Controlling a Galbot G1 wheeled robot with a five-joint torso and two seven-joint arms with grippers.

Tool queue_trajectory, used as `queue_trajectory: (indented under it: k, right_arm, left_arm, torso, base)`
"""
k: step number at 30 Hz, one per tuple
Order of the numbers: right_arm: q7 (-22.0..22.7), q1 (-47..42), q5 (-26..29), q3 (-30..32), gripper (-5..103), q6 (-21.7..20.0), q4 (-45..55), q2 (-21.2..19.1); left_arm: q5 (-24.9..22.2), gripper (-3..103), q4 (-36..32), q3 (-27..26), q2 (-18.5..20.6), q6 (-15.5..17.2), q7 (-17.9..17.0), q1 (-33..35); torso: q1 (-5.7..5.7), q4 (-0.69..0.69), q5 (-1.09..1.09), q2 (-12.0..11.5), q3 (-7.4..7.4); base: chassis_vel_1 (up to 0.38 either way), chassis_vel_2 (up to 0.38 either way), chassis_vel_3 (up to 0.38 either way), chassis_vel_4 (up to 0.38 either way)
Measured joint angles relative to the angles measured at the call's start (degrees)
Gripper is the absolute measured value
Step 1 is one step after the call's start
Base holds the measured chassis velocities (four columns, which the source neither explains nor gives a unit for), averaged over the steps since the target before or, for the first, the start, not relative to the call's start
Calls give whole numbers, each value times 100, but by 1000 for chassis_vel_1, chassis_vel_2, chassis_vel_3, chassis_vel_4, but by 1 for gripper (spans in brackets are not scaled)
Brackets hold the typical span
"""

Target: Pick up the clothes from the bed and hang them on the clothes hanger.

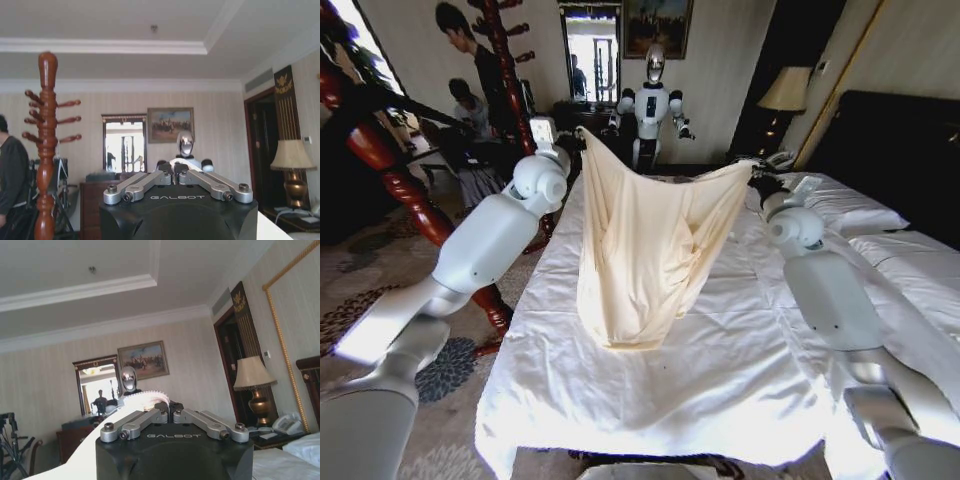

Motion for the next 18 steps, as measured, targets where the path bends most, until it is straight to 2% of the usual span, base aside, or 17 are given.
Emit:
queue_trajectory:
  k: [2,5,8,10,13,18]
  right_arm:
    - [100,376,228,-152,1,-63,137,-89]
    - [129,608,269,-292,1,-83,197,-113]
    - [116,834,36,-624,1,-98,157,-129]
    - [131,851,18,-631,1,-98,141,-115]
    - [323,920,31,-583,1,-112,27,-67]
    - [332,876,77,-480,1,-154,178,-202]
  left_arm:
    - [-16,2,-56,26,62,67,-64,-301]
    - [-26,2,-112,70,107,230,-155,-469]
    - [68,2,-214,217,235,617,-382,-611]
    - [62,2,-224,217,257,682,-435,-616]
    - [-76,2,-196,123,419,1095,-813,-630]
    - [-225,2,-386,128,649,1381,-939,-636]
  torso:
    - [-1,0,2,0,0]
    - [-1,0,1,1,-2]
    - [-2,1,1,1,-1]
    - [-1,1,1,1,0]
    - [-1,0,3,1,0]
    - [-1,2,0,1,0]
  base:
    - [0,0,0,0]
    - [0,0,0,0]
    - [0,0,0,0]
    - [0,0,0,0]
    - [0,0,0,0]
    - [0,0,0,0]
